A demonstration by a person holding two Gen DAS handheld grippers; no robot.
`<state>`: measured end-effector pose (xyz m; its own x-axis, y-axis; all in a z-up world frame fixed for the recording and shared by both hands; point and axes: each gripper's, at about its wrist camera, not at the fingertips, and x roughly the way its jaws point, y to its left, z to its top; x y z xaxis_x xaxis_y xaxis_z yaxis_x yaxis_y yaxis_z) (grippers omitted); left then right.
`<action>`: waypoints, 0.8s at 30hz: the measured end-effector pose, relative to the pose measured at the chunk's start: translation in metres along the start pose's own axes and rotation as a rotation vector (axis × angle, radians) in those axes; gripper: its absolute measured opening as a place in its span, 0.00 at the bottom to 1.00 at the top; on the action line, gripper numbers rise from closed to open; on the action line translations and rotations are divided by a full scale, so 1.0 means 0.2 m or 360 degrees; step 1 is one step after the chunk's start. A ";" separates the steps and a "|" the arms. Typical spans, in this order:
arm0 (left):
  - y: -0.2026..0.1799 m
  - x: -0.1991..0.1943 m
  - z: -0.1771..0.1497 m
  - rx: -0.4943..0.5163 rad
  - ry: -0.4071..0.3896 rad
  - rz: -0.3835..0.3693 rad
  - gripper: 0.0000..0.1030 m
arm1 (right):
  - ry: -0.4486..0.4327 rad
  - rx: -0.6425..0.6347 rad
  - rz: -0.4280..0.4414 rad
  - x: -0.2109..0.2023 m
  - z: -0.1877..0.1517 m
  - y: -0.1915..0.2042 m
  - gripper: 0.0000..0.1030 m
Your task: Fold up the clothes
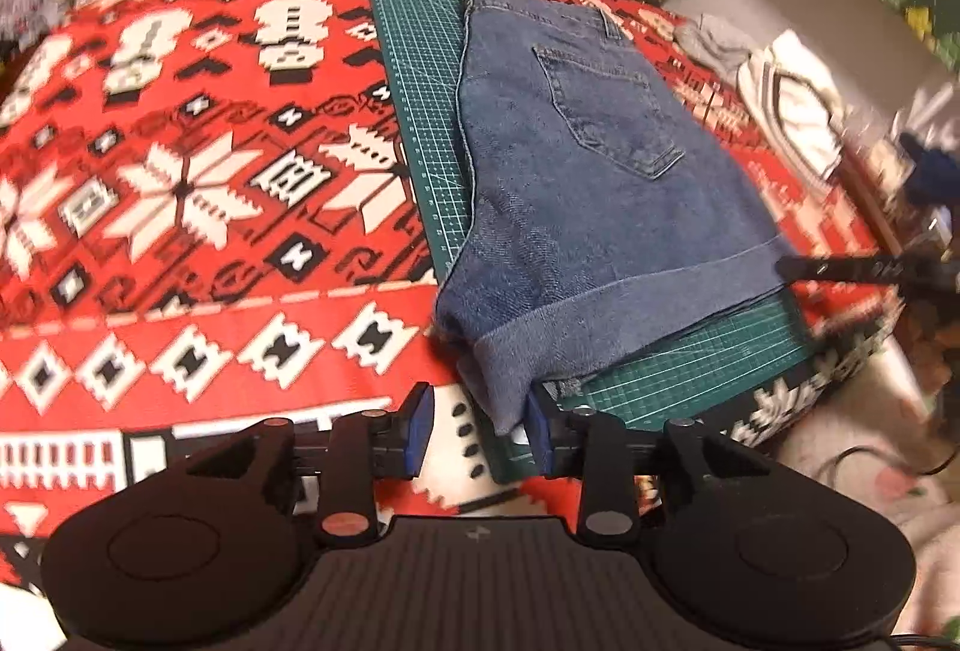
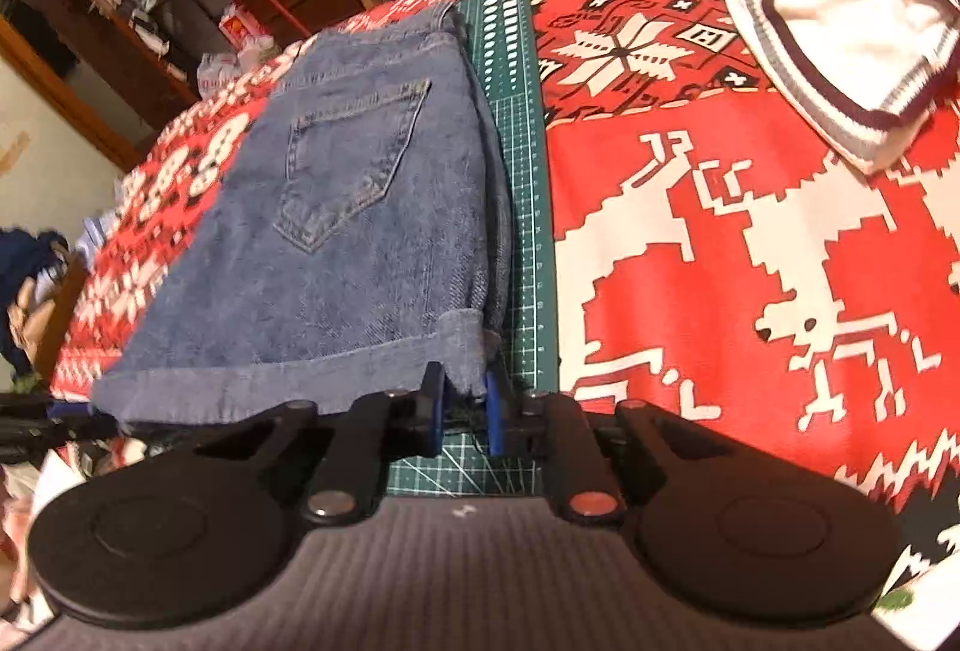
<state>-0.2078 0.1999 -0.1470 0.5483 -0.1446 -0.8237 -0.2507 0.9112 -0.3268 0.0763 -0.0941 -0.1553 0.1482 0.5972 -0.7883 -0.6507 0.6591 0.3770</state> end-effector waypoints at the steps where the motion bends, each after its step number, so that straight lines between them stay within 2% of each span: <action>1: 0.03 -0.01 0.00 -0.0051 -0.0007 -0.0048 0.29 | -0.0002 -0.0002 -0.0003 0.00 0.00 0.00 0.14; 4: 0.10 -0.04 0.00 -0.0222 -0.0033 -0.0193 0.29 | -0.0004 0.0027 0.0012 0.01 0.00 -0.02 0.14; 8: 0.18 -0.04 0.03 -0.0394 -0.0051 -0.0311 0.29 | -0.0002 0.0031 0.0018 0.00 0.01 -0.03 0.15; 13: 0.29 0.07 0.08 -0.0652 -0.0005 -0.0490 0.29 | -0.0004 0.0048 0.0015 0.01 0.00 -0.04 0.15; 16: 0.32 0.15 0.10 -0.0733 0.0056 -0.0536 0.27 | -0.0007 0.0054 0.0015 0.00 0.00 -0.04 0.15; 19: 0.33 0.16 0.09 -0.0777 0.0047 -0.0560 0.06 | -0.0009 0.0061 0.0013 0.01 -0.01 -0.04 0.15; 24: 0.34 0.11 0.07 -0.0763 0.0006 -0.0500 0.03 | -0.0019 0.0033 -0.0011 0.00 -0.01 -0.02 0.14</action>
<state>-0.2026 0.2644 -0.1811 0.6525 -0.3823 -0.6543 -0.4104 0.5476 -0.7292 0.0775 -0.0970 -0.1577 0.1612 0.5980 -0.7851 -0.6343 0.6722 0.3817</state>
